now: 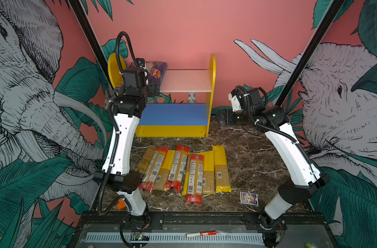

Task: Arrange pasta packages on shelves
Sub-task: Move the pasta bag to the shelf.

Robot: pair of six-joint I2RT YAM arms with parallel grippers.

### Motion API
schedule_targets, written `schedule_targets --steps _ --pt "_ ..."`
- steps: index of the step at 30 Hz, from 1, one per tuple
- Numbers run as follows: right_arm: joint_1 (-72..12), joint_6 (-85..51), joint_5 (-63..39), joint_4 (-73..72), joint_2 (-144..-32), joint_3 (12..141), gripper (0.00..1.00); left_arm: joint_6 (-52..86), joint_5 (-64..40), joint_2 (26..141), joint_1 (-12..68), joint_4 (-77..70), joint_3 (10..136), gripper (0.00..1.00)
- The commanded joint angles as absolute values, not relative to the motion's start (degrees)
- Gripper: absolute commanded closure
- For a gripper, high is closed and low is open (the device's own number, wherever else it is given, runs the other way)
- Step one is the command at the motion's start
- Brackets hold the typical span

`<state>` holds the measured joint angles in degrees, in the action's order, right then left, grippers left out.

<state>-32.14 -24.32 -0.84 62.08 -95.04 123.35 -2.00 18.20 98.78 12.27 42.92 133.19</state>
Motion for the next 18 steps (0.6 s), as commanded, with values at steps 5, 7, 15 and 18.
schedule_targets --steps 5,7,15,18 --pt "-34.07 -22.72 0.25 61.62 -94.33 125.20 0.01 -3.29 20.29 87.67 12.04 43.31 128.92 0.01" --pt "-34.92 -21.71 0.47 62.87 -95.52 126.81 0.01 -3.34 21.42 83.80 11.98 43.67 124.31 0.00" --pt "-38.33 -19.79 -0.75 65.60 -97.20 128.85 0.01 -0.79 23.98 67.33 12.02 48.68 104.17 0.01" --pt "-39.49 -19.69 -1.30 66.13 -97.03 127.98 0.01 1.10 23.56 61.87 12.03 51.80 97.10 0.01"
